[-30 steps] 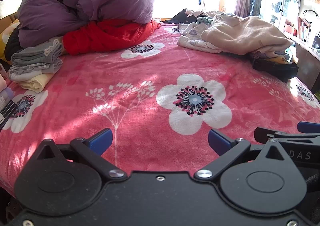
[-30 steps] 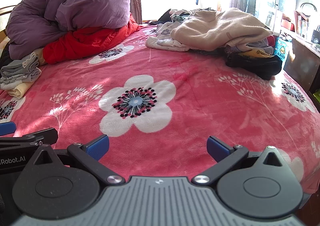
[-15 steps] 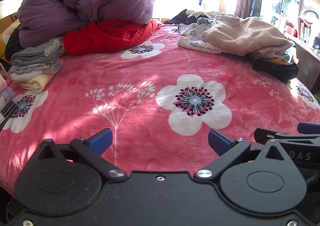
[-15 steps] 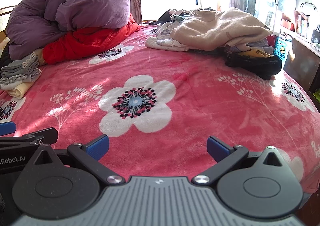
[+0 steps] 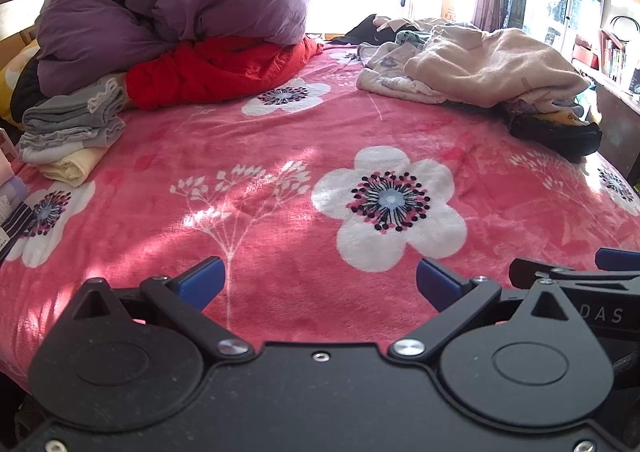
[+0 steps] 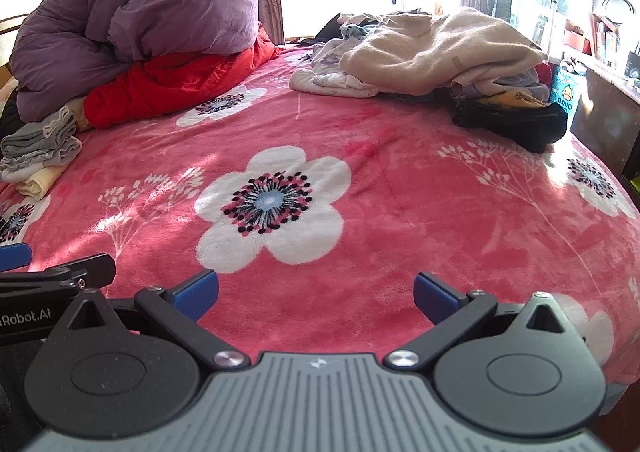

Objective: Fold clothes
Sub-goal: 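Move both tools toward the beige sweater on the clothes pile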

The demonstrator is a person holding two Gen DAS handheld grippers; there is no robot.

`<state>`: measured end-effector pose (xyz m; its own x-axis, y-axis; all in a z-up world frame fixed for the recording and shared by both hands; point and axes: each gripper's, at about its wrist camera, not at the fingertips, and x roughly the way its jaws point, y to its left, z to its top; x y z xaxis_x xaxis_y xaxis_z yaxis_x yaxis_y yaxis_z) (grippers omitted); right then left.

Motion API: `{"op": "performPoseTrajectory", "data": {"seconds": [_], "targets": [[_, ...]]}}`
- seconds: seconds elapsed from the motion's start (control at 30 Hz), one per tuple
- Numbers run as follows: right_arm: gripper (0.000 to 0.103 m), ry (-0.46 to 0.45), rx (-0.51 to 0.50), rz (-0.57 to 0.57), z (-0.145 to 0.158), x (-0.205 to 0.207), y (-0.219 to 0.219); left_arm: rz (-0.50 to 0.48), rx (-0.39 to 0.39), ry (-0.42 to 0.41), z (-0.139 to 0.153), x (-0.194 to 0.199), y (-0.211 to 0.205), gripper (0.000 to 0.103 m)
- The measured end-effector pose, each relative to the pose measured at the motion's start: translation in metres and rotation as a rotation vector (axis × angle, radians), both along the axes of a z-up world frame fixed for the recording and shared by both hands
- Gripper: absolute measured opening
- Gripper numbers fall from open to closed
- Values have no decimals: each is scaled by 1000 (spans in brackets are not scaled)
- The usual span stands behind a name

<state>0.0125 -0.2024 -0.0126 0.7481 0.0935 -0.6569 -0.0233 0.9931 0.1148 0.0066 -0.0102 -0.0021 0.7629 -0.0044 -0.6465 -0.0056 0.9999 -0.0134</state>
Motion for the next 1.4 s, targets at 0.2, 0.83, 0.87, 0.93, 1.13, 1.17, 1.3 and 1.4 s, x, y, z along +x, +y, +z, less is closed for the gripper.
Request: {"op": "performPoseTrajectory", "data": {"seconds": [0.2, 0.83, 0.87, 0.93, 1.13, 1.17, 1.3, 1.4], "targets": [[103, 1, 44, -1, -4, 7, -12, -24, -22, 37, -4, 20, -8, 103], [103, -210, 251, -227, -32, 76, -139, -210, -147, 10, 11, 122, -80, 103], [103, -227, 262, -246, -37, 80, -148, -226, -165, -3, 14, 129, -86, 103], [103, -260, 284, -283, -46, 90, -167, -260, -201, -28, 21, 142, -99, 103], [103, -363, 344, -371, -75, 114, -219, -377, -150, -115, 39, 187, -168, 102], [103, -376, 363, -374, -81, 113, -225, -397, -156, -123, 39, 195, -179, 102], [103, -438, 436, -452, -93, 106, -250, -452, -135, -151, 37, 226, -226, 102], [103, -490, 452, -520, -95, 99, -265, -487, -101, -168, 33, 245, -260, 102]]}}
